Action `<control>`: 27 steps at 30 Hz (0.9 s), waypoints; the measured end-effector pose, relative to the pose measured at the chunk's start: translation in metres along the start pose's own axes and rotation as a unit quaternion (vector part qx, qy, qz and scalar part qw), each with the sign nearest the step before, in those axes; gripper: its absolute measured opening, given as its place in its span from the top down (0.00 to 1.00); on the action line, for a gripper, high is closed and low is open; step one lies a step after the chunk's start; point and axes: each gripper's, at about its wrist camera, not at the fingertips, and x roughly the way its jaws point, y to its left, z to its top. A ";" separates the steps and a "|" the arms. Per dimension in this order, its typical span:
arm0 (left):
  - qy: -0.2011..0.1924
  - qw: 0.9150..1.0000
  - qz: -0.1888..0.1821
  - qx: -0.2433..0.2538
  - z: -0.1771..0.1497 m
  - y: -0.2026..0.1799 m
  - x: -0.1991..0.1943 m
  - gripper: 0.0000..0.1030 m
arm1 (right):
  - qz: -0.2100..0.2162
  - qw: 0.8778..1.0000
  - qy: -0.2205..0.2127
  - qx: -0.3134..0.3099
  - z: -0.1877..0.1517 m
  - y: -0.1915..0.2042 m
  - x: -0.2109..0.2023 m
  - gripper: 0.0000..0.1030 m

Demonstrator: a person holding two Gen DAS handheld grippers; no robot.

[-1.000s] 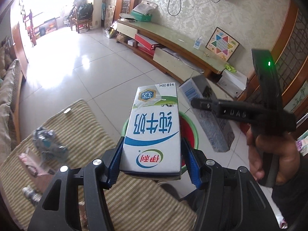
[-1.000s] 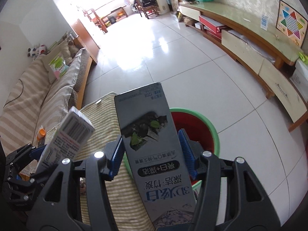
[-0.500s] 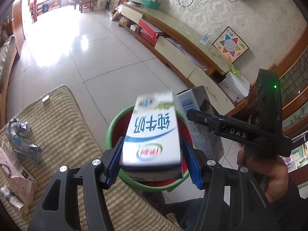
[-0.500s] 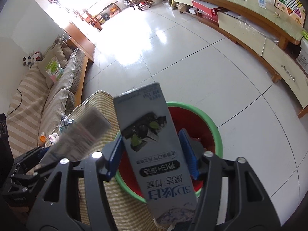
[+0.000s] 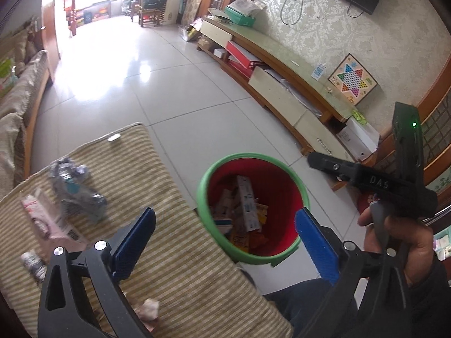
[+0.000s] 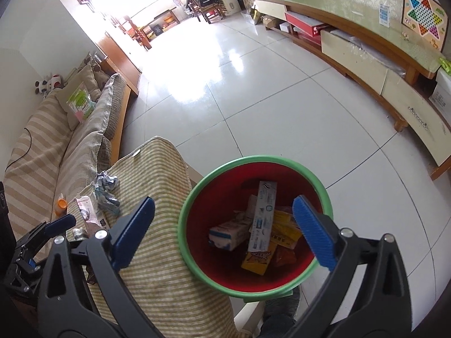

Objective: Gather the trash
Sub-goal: 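Move both tools back over the remaining trash on the table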

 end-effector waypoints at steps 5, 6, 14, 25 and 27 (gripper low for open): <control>-0.012 1.000 0.014 -0.022 -0.029 0.030 -0.042 0.08 | 0.006 1.000 -0.018 -0.025 -0.012 0.039 -0.020 0.05; -0.015 0.999 0.019 -0.028 -0.037 0.038 -0.052 0.08 | 0.007 0.999 -0.020 -0.031 -0.015 0.046 -0.023 0.05; -0.028 0.995 0.057 -0.081 -0.098 0.103 -0.113 0.08 | 0.034 0.997 0.002 -0.075 -0.053 0.116 -0.024 0.05; -0.005 0.989 0.088 -0.123 -0.166 0.166 -0.139 0.08 | 0.045 0.985 0.066 -0.150 -0.119 0.202 0.003 0.05; 0.005 0.988 0.092 -0.123 -0.172 0.173 -0.135 0.08 | 0.043 0.983 0.077 -0.160 -0.129 0.211 0.010 0.05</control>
